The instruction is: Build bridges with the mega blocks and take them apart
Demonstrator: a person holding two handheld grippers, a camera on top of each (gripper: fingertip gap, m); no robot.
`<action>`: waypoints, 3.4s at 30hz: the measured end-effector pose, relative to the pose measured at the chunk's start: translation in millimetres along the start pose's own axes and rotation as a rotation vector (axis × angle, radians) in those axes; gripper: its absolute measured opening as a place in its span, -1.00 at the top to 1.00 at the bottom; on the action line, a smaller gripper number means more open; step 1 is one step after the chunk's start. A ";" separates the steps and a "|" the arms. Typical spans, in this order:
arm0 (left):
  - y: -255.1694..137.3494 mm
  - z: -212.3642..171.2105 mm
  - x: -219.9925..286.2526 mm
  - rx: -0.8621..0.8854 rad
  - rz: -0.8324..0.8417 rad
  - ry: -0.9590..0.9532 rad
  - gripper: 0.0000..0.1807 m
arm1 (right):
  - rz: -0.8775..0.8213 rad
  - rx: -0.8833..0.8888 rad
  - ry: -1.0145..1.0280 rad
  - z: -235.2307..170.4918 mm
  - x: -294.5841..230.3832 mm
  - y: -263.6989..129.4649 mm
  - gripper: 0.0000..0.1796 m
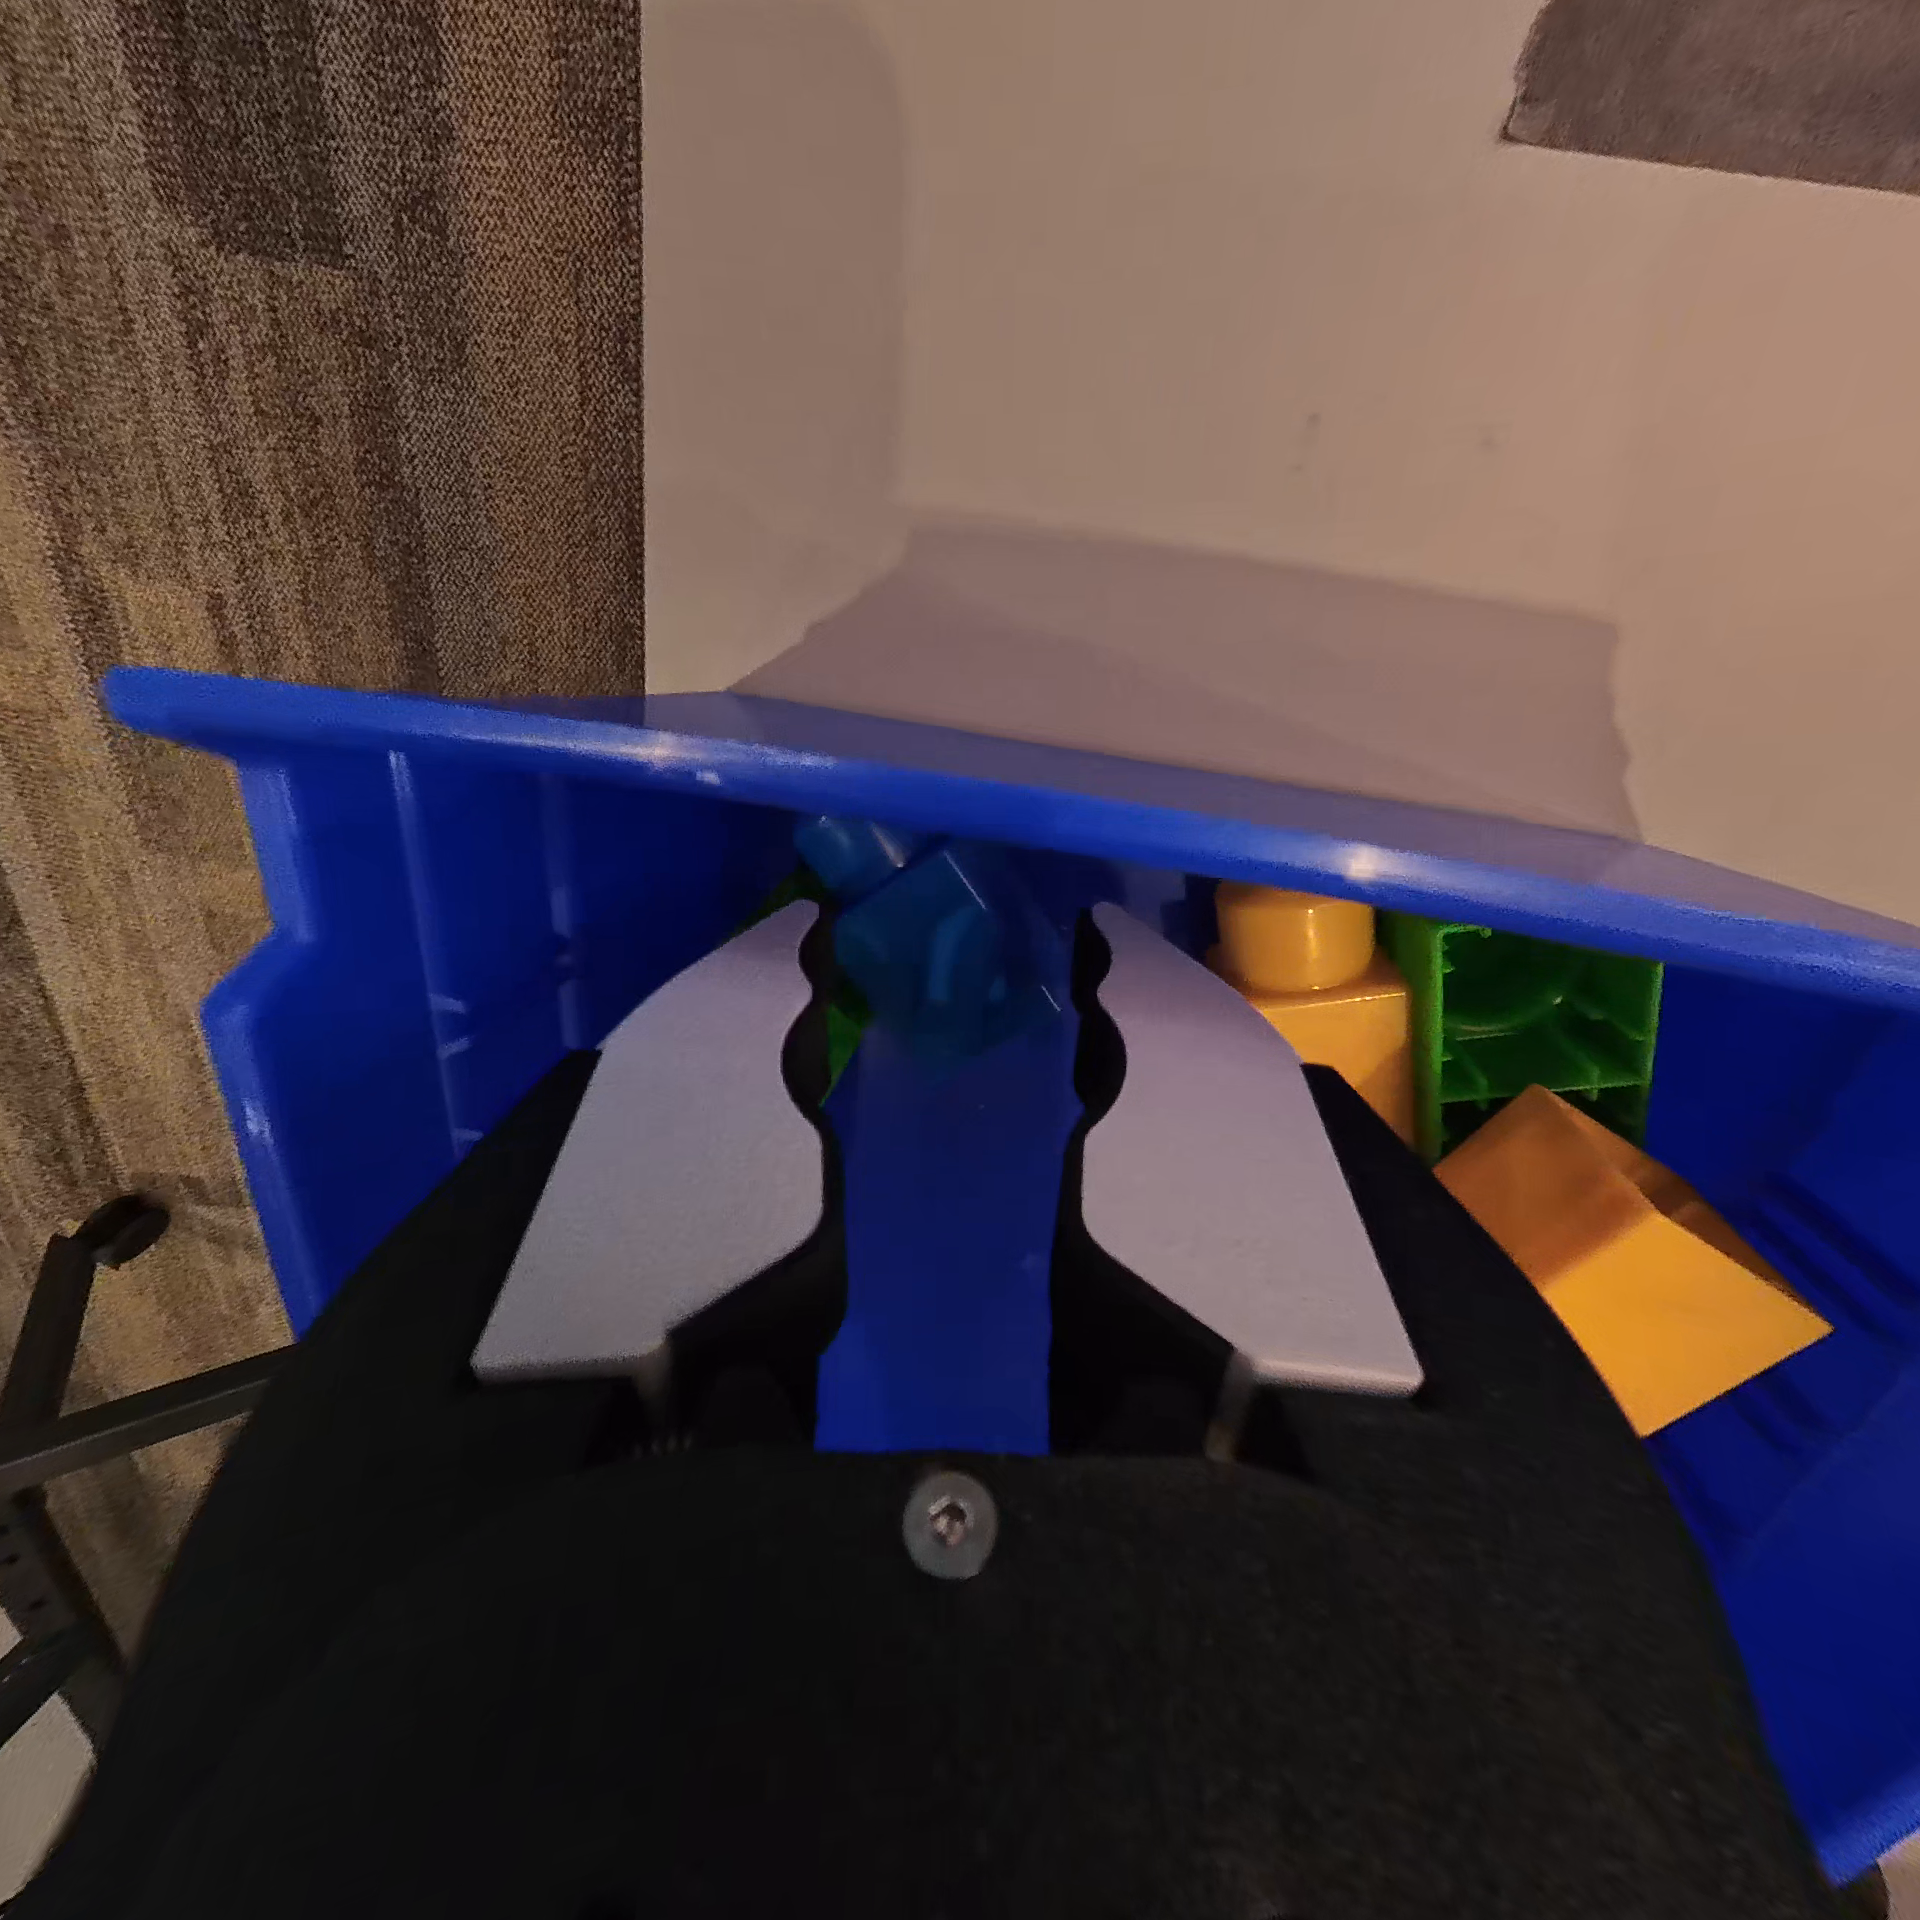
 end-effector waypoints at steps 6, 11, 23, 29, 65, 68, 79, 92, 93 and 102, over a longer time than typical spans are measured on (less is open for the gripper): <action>-1.5 -6.4 -1.4 -0.052 0.004 0.015 0.52 | 0.005 -0.002 0.001 -0.1 -0.8 0.7 0.61; -2.5 -9.0 2.3 -0.040 -0.016 0.071 0.60 | 0.011 -0.008 -0.001 -0.6 -2.3 2.2 0.61; -51.3 -18.5 4.1 0.095 0.012 0.451 0.45 | 0.012 -0.011 0.005 -1.5 0.0 2.6 0.61; -66.9 -46.4 -11.3 0.057 0.294 0.995 0.51 | 0.009 -0.032 0.002 -4.0 1.1 5.3 0.61; -155.6 -82.6 24.0 0.500 -0.159 0.631 0.57 | 0.116 -0.037 -0.488 -6.9 -86.8 27.5 0.63; -173.2 -98.0 71.8 0.550 -0.430 0.576 0.57 | 0.089 0.009 -0.714 -13.4 -116.5 32.0 0.59; -152.6 -130.1 298.0 0.373 -1.021 0.668 0.57 | -0.436 0.273 -1.458 -46.3 -145.2 -19.2 0.36; -114.3 -155.0 437.8 0.138 -1.136 0.812 0.57 | -0.807 0.110 -1.504 -68.5 -86.0 -74.8 0.35; -113.1 -156.3 441.4 0.132 -1.137 0.819 0.57 | -0.809 0.119 -1.504 -69.2 -85.2 -77.8 0.42; -108.9 -149.5 435.4 0.168 -1.159 0.788 0.51 | -0.507 0.044 -0.975 -66.4 -66.6 -87.2 0.46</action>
Point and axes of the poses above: each gripper's, where its closed fingertips meet, y out along the fingers, z out of its top, x = y × z across the jaws, the point moved 8 cm from there along -y, back along the fingers, and after that the axes turned 7 degrees about -z, right-handed, at the moved point
